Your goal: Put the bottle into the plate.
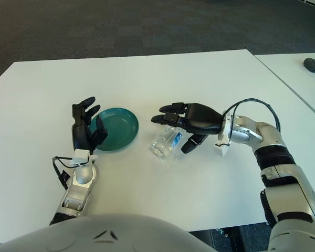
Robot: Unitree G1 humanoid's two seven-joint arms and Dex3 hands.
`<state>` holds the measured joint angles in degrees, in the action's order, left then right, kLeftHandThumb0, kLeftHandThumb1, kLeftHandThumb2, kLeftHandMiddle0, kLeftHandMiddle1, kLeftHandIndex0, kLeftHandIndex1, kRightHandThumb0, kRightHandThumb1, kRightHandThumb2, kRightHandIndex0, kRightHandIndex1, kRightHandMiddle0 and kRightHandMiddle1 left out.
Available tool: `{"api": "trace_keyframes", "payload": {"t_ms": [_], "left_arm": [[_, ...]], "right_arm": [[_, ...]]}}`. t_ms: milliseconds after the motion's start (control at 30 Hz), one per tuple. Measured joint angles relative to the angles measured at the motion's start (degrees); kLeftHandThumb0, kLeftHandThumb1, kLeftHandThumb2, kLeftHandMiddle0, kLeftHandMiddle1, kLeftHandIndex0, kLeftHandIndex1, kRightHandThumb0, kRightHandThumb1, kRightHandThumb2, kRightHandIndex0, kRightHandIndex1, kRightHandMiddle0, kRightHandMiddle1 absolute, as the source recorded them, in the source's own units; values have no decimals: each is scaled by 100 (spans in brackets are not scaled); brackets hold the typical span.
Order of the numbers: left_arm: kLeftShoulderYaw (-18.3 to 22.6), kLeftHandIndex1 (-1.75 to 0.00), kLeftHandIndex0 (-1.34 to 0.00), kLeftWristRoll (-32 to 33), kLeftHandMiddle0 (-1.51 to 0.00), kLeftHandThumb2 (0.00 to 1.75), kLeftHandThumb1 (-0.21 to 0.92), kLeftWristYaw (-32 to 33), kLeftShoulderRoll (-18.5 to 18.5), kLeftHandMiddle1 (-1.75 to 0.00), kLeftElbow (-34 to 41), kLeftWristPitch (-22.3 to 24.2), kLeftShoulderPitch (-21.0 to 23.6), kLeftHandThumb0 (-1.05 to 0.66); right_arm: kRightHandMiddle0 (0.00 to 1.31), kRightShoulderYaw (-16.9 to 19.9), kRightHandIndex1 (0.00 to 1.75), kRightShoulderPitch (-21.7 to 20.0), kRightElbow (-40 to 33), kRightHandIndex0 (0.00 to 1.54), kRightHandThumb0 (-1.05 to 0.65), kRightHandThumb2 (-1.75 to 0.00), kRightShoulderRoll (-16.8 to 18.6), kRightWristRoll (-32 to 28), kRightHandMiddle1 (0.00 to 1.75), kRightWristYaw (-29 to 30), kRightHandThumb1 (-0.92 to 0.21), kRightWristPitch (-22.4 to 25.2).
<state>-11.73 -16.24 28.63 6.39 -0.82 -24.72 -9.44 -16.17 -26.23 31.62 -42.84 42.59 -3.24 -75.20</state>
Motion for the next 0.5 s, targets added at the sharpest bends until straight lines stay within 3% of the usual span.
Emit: {"api": "trace_keyframes", "payload": {"t_ms": [500], "left_arm": [[-91, -115, -3, 5, -24, 76, 92, 4, 0, -90, 333, 202, -55, -94]], "right_arm": [[0, -346, 3, 100, -244, 25, -95, -84, 2, -892, 45, -757, -92, 303]]}}
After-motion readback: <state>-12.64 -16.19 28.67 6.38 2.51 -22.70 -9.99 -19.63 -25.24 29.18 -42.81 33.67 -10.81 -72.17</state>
